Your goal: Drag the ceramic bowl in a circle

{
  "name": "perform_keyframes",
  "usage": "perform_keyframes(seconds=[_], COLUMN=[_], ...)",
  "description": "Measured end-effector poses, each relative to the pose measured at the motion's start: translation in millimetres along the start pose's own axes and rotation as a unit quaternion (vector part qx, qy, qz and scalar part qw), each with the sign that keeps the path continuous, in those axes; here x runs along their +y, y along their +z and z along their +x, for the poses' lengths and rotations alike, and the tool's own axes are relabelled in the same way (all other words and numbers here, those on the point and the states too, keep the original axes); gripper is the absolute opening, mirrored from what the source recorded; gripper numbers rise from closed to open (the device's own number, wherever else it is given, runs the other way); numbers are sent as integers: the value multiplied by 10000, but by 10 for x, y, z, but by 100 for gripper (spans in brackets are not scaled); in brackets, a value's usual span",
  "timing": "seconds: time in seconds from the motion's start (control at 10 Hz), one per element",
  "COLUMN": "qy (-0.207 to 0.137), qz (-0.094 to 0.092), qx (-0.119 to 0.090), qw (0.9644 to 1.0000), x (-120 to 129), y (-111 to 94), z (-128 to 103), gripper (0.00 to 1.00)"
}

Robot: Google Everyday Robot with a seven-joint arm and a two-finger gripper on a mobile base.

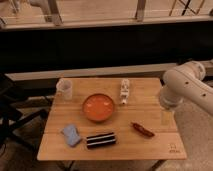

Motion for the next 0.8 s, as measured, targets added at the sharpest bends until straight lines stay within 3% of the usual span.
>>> perform_keyframes(seconds=[0.6, 0.8], qy=[-1, -188], qz=[0, 73], qx=[0, 57], qw=[10000, 9998], x=[0, -41], y=[0, -16], z=[0, -96], gripper=[80, 80])
